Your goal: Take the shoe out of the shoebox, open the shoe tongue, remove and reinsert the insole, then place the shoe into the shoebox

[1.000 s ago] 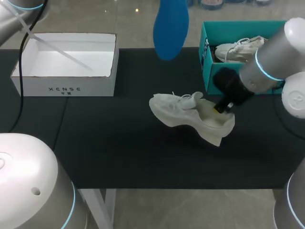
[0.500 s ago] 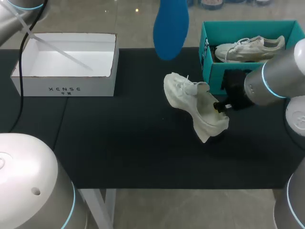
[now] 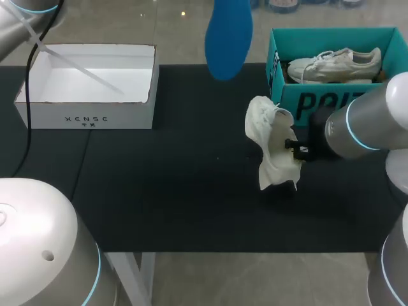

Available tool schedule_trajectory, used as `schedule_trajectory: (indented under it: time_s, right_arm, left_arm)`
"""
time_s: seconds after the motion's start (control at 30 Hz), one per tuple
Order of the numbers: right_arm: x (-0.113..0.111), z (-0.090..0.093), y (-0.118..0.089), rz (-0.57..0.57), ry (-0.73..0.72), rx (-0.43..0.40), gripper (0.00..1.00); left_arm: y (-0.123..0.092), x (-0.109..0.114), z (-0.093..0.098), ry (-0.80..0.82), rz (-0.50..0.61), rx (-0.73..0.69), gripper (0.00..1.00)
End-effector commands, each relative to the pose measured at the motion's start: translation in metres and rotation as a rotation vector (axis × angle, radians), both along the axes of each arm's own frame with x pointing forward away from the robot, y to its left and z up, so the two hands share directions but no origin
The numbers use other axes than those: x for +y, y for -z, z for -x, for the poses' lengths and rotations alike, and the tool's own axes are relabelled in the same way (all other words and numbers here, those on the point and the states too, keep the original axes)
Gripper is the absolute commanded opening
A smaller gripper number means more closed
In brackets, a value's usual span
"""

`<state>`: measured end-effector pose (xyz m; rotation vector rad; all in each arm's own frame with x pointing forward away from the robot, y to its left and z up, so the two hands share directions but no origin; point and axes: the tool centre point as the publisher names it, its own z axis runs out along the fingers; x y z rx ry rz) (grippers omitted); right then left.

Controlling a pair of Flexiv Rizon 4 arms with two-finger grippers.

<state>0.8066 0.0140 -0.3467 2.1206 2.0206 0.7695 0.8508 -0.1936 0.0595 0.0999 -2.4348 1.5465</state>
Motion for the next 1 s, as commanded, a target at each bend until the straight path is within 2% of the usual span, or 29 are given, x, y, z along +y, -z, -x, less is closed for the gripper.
schedule_trajectory:
  time_s: [0.03,0.17,0.3,0.5,1.0]
  right_arm:
    - [-0.002,0.022,0.004,-0.026,0.173,0.022,0.0]
    - [-0.005,0.04,0.014,-0.029,0.163,0.06,0.0]
    - [0.001,0.055,0.019,-0.026,0.121,0.082,0.0]
    - [0.011,0.066,0.023,-0.019,0.073,0.093,0.0]
    - [0.02,0.064,0.044,0.036,0.051,0.091,0.0]
  left_arm:
    - [0.0,0.0,-0.001,0.002,-0.002,0.0,0.0]
    - [0.0,0.0,-0.001,0.002,-0.002,0.0,0.0]
    - [0.0,0.0,-0.001,0.002,-0.002,0.0,0.0]
    - [0.0,0.0,-0.001,0.002,-0.002,0.0,0.0]
    - [0.0,0.0,-0.001,0.002,-0.002,0.0,0.0]
